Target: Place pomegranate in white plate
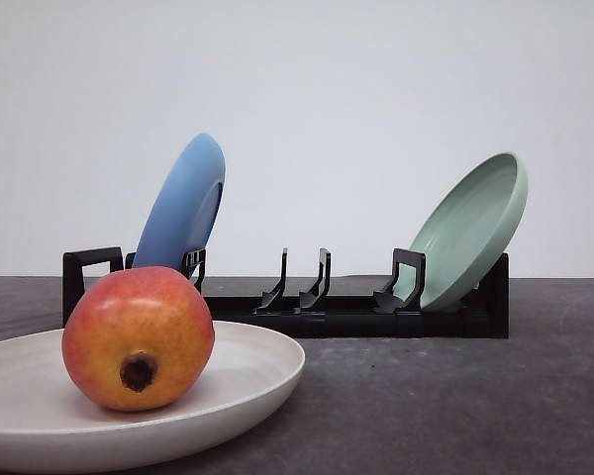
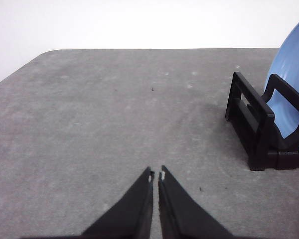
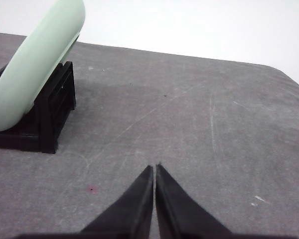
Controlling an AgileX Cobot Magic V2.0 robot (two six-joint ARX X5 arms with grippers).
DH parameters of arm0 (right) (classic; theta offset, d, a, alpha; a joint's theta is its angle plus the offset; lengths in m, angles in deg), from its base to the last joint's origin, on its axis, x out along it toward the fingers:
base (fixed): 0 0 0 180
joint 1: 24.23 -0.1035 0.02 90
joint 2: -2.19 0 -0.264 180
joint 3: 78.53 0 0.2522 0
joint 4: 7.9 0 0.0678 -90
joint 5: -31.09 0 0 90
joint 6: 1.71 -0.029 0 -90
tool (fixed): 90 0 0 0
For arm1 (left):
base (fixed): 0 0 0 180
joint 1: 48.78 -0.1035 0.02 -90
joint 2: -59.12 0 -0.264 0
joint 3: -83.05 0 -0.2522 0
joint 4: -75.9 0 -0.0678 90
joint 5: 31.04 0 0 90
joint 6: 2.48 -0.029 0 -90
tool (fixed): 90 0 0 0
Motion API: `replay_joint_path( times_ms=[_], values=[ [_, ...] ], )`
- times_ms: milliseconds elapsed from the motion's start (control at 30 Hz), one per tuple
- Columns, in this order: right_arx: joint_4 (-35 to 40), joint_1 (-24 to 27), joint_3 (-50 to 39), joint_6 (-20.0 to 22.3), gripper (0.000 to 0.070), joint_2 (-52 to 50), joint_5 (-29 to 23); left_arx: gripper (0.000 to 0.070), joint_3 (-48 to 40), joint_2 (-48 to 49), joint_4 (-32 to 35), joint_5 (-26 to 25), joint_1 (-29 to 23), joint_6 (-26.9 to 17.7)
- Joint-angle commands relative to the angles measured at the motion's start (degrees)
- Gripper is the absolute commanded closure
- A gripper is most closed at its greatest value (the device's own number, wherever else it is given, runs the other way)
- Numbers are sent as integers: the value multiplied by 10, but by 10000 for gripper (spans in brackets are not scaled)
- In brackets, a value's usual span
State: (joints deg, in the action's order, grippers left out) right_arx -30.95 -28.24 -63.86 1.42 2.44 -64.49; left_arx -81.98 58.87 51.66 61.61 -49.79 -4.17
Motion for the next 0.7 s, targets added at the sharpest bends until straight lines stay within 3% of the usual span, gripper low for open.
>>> replay_joint_path(
  times_ms=[0, 667],
  values=[
    [5, 1, -3, -7, 699, 0, 2, 700, -6, 1, -2, -2, -1, 5],
    [5, 1, -3, -7, 699, 0, 2, 700, -6, 1, -2, -2, -1, 4]
  ],
)
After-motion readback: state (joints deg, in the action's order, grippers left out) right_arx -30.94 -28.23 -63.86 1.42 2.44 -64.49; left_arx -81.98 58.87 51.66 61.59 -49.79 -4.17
